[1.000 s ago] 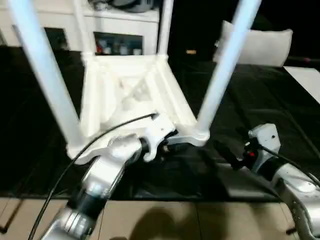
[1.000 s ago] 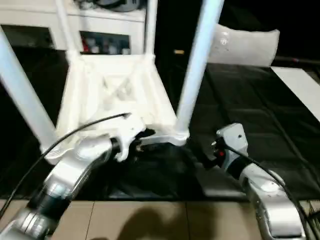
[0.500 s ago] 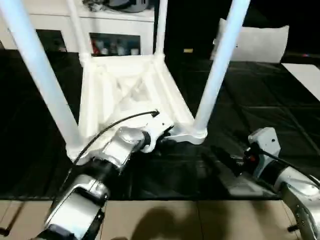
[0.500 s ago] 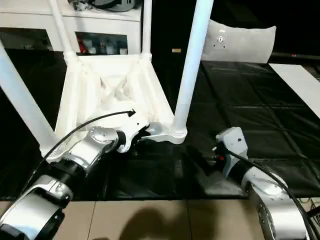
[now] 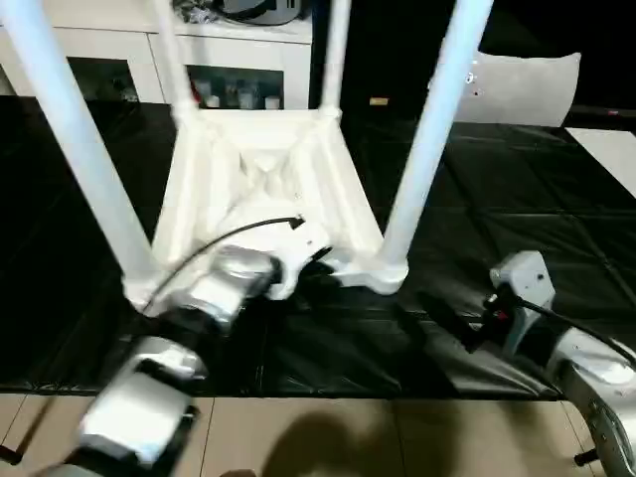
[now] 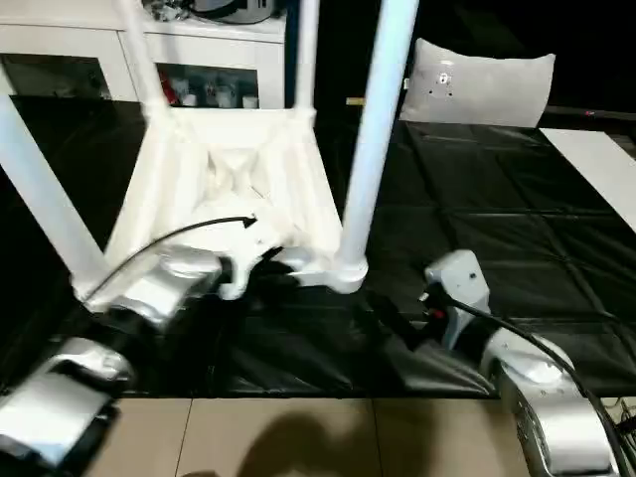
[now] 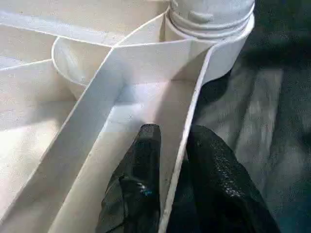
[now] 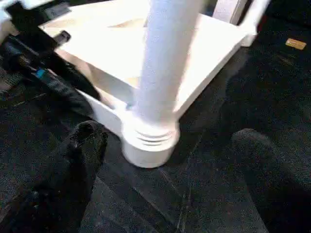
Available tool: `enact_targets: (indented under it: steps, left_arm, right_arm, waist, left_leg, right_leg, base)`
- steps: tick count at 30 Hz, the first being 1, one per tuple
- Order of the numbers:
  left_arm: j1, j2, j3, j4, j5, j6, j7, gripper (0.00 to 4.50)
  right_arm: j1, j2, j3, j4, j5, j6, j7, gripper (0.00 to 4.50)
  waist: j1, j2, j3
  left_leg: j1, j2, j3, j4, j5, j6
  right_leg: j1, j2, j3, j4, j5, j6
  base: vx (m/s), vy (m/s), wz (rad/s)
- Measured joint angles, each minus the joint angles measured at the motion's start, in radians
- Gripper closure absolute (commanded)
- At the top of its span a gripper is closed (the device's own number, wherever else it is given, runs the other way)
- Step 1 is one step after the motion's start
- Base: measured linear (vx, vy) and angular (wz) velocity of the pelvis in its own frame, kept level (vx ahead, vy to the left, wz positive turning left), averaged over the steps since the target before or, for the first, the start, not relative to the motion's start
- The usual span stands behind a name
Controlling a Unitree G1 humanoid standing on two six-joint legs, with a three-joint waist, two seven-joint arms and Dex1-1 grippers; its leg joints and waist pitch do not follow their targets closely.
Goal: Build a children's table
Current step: Rotate leg to tighten
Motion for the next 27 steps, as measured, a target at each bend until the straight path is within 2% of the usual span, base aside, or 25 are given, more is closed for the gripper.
enact_targets:
  steps: [2,6,10,14,15,16,20,27]
  left_arm:
    - [0.009,0.037,-0.014,-0.042,0.018,-0.023,-0.041,3.85]
    - [0.085,0.113,-0.017,-0.179,0.007,-0.022,-0.132,3.99]
    - [0.128,0.153,-0.016,-0.276,-0.018,0.013,-0.18,4.23]
    - [0.173,0.159,-0.017,-0.367,-0.025,0.05,-0.194,4.23]
    - [0.177,0.156,-0.016,-0.376,-0.028,0.061,-0.196,3.89]
    - [0.177,0.151,-0.014,-0.376,-0.034,0.071,-0.199,3.81]
    - [0.169,0.12,-0.007,-0.373,-0.063,0.079,-0.203,3.67]
    - [0.151,0.079,-0.006,-0.324,-0.043,0.054,-0.148,3.67]
  right_arm:
    - [-0.006,-0.001,0.004,0.002,0.0,-0.004,0.009,0.0]
    - [-0.014,-0.006,0.013,0.005,0.001,-0.016,0.029,0.0]
    - [-0.026,-0.01,0.016,0.016,0.001,-0.021,0.044,0.0]
    - [-0.029,-0.01,0.019,0.027,0.001,-0.044,0.058,0.0]
    - [-0.028,-0.01,0.022,0.031,0.0,-0.051,0.06,0.0]
    - [-0.029,-0.01,0.023,0.035,0.0,-0.053,0.061,0.0]
    - [-0.029,-0.008,0.029,0.046,-0.002,-0.054,0.061,0.0]
    - [-0.026,-0.003,0.037,0.04,-0.004,-0.054,0.059,0.0]
  waist:
    - [-0.001,0.0,0.0]
    - [-0.02,-0.001,0.001]
    - [-0.02,-0.002,0.001]
    - [-0.017,-0.002,0.001]
    - [-0.016,-0.003,0.001]
    - [-0.015,-0.003,0.001]
    - [-0.012,-0.003,0.001]
    - [-0.015,-0.003,0.001]
  left_leg:
    - [0.0,0.0,0.001,0.0,0.0,0.0]
    - [-0.001,0.001,0.004,-0.002,0.0,0.002]
    - [-0.01,0.001,0.006,-0.002,0.003,0.006]
    - [-0.011,0.001,0.007,-0.002,0.003,0.006]
    - [-0.012,0.001,0.007,-0.002,0.003,0.006]
    - [-0.012,0.001,0.007,-0.001,0.003,0.006]
    - [-0.012,0.002,0.007,-0.001,0.003,0.006]
    - [-0.012,0.002,0.007,0.001,0.003,0.006]
  right_leg:
    - [0.0,0.0,0.0,-0.001,0.0,0.0]
    - [-0.003,0.0,0.001,-0.002,0.0,-0.001]
    - [-0.015,0.0,0.002,0.002,0.0,-0.001]
    - [-0.016,0.0,0.002,0.002,-0.001,-0.002]
    - [-0.016,0.0,0.002,0.002,-0.001,-0.002]
    - [-0.016,0.0,0.002,0.002,-0.001,-0.002]
    - [-0.016,0.0,0.002,0.003,-0.001,-0.002]
    - [-0.016,0.0,0.002,0.005,-0.001,-0.002]
  base:
    - [0.0,0.0,0.0]
    - [0.0,0.0,0.0]
    - [0.0,0.0,0.0]
    - [0.0,0.0,0.0]
    - [0.0,0.0,0.0]
    - [0.0,0.0,0.0]
    - [0.0,0.0,0.0]
    - [0.0,0.0,0.0]
